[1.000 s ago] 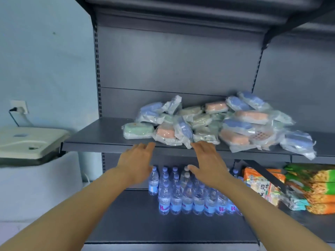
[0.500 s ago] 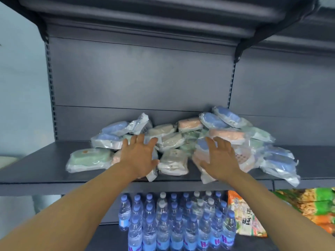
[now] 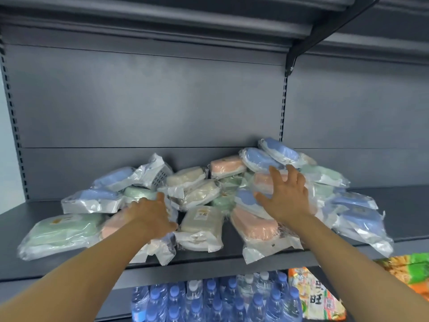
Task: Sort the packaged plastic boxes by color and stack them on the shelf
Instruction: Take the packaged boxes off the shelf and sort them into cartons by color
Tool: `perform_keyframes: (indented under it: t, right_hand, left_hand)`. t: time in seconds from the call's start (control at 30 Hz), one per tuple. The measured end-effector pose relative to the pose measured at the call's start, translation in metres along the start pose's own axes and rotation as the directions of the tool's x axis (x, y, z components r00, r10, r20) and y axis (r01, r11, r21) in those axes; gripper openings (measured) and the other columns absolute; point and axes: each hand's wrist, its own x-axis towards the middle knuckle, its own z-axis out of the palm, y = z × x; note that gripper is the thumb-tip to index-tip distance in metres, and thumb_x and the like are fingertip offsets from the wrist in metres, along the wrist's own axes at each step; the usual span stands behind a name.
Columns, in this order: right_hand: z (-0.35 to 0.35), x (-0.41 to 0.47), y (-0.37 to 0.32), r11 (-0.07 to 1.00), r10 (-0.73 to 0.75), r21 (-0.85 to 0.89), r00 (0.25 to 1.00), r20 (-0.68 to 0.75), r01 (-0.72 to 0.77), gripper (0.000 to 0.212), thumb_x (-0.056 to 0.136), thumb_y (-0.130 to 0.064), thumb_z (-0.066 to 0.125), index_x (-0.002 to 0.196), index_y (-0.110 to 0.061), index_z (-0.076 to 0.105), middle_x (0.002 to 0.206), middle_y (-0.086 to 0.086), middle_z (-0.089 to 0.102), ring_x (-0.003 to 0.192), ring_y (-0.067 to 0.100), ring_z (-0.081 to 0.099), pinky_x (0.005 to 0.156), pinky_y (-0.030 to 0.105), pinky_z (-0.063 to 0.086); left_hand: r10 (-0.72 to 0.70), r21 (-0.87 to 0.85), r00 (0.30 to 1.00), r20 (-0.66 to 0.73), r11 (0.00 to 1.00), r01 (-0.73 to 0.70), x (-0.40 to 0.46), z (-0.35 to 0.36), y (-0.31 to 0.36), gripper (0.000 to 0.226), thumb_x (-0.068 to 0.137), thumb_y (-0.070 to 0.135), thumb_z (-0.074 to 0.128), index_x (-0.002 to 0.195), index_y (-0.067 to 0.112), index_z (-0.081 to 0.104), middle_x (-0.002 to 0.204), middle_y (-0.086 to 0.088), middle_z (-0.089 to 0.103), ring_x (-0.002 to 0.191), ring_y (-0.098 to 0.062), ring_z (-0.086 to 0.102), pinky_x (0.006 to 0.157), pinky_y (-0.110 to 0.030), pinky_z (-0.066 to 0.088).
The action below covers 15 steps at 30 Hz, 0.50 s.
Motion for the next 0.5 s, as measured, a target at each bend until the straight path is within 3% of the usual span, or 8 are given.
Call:
perform_keyframes:
  t: [0.07, 0.23, 0.37, 0.43, 0.5]
  right_hand:
    - [0.002, 0.009, -0.002, 0.999, 0.030, 0.012, 0.999, 0.028, -0.030, 0.078, 0.084, -0.059, 0.054, 0.146, -0.030, 0.018, 0.154, 0.007, 0.000, 0.141, 0.036, 0.003, 0.109, 0.054, 0.024]
    - [0.004, 0.025, -0.007, 0.994, 0.106, -0.006, 0.990, 0.092, -0.106, 0.072, 0.084, -0.055, 0.056, 0.143, -0.026, 0.027, 0.151, 0.007, 0.007, 0.140, 0.036, 0.004, 0.105, 0.055, 0.032]
    - [0.003, 0.027, -0.009, 0.994, 0.107, -0.022, 0.993, 0.046, -0.106, 0.049, 0.091, -0.028, 0.051, 0.137, -0.014, 0.041, 0.144, 0.013, 0.029, 0.135, 0.035, 0.020, 0.103, 0.048, 0.037]
    - [0.001, 0.022, -0.016, 0.997, 0.051, -0.064, 0.998, -0.024, -0.053, 0.032, 0.093, -0.012, 0.046, 0.124, -0.005, 0.053, 0.131, 0.015, 0.045, 0.126, 0.034, 0.035, 0.101, 0.040, 0.037]
    - [0.000, 0.020, -0.019, 0.998, 0.029, -0.044, 0.991, -0.127, -0.035, 0.026, 0.089, 0.002, 0.047, 0.114, 0.004, 0.057, 0.118, 0.021, 0.054, 0.113, 0.035, 0.049, 0.091, 0.036, 0.043]
  left_hand:
    - [-0.010, -0.002, 1.000, -0.007, 1.000, 0.010, 0.006, 0.001, 0.002, 0.083, 0.076, 0.052, 0.064, 0.139, 0.019, 0.021, 0.114, -0.009, 0.060, 0.114, -0.030, 0.050, 0.096, -0.039, 0.037]
    - [-0.079, -0.252, 0.995, -0.052, 0.965, 0.064, 0.016, -0.005, -0.006, 0.077, 0.063, 0.034, 0.075, 0.128, 0.022, 0.036, 0.112, -0.011, 0.058, 0.108, -0.032, 0.053, 0.088, -0.043, 0.050]
    - [-0.060, -0.349, 0.982, -0.180, 0.937, -0.006, 0.012, -0.023, -0.020, 0.057, 0.070, 0.026, 0.072, 0.121, 0.018, 0.048, 0.099, -0.008, 0.059, 0.105, -0.031, 0.055, 0.080, -0.037, 0.050]
    - [-0.080, -0.399, 0.969, -0.235, 0.917, -0.021, 0.009, -0.037, -0.030, 0.051, 0.076, 0.024, 0.069, 0.123, 0.017, 0.050, 0.096, -0.007, 0.059, 0.104, -0.031, 0.055, 0.079, -0.035, 0.047]
    - [-0.086, -0.448, 0.961, -0.262, 0.893, -0.042, 0.003, -0.048, -0.041, 0.049, 0.081, 0.022, 0.066, 0.126, 0.016, 0.048, 0.091, -0.007, 0.058, 0.100, -0.032, 0.057, 0.077, -0.032, 0.044]
